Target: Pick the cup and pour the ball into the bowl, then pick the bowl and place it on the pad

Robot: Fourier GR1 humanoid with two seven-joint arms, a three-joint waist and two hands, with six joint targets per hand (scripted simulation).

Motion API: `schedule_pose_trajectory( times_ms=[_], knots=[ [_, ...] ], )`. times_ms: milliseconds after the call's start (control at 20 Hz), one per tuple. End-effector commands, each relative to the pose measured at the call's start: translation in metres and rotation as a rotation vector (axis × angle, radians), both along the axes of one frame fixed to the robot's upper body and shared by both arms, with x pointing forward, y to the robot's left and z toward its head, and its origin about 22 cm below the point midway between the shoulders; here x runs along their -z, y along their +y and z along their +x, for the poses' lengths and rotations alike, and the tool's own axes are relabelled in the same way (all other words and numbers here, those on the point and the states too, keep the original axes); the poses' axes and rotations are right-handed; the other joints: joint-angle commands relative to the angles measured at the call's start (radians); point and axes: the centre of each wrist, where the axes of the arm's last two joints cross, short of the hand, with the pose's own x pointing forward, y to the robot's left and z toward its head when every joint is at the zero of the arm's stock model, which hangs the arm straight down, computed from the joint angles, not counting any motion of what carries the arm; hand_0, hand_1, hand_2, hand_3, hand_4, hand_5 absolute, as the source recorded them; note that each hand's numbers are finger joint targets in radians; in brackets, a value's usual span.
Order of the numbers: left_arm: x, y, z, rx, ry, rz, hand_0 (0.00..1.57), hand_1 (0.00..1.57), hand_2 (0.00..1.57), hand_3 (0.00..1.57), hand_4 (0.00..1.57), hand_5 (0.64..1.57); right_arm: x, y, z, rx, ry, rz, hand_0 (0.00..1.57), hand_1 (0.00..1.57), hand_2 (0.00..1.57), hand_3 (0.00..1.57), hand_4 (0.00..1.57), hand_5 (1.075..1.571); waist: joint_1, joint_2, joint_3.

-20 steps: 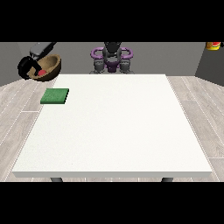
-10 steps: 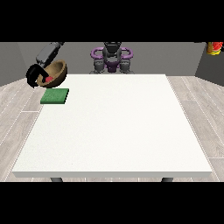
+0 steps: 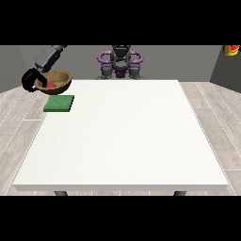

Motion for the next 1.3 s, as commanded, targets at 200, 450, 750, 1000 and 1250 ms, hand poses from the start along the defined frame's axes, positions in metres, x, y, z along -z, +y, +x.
schedule_pose_trajectory(
  times_ms=[200,450,750,1000,1250],
  knots=[
    [0.0,0.012,-0.004,-0.041,-0.036,-0.002,0.0,0.0,0.0,0.0,1.19,1.562,-0.009,0.022,0.024,0.035,-0.068,0.024,1.45,1.45,1.39,0.8,0.0,1.536,-0.005,0.027,-0.0007],
    [-0.001,0.002,0.002,-0.012,-0.033,0.012,0.0,0.0,0.0,0.0,1.19,1.565,-0.008,0.04,0.038,0.052,-0.128,0.036,1.43,1.43,1.38,0.67,0.0,1.534,0.015,0.049,-0.0002],
    [-0.014,0.009,-0.004,0.018,-0.09,0.017,0.0,0.0,0.0,0.0,1.19,1.569,-0.034,0.015,0.034,-0.002,-0.071,-0.053,0.19,0.19,0.41,0.79,0.0,1.454,0.06,0.1,0.0001],
    [-0.02,-0.004,0.004,0.022,-0.045,-0.001,0.0,0.0,0.0,0.0,1.19,1.569,-0.01,0.032,0.037,-0.077,0.01,-0.081,0.0,0.0,0.0,0.0,0.0,1.4,0.027,0.023,0.0004],
    [0.039,-0.012,0.006,-0.016,0.124,0.013,0.0,0.0,0.0,0.0,1.19,1.569,-0.054,0.016,0.04,-0.117,0.103,-0.115,0.0,0.0,0.0,0.0,0.2,1.375,-0.008,-0.147,-0.0018]
  ],
)
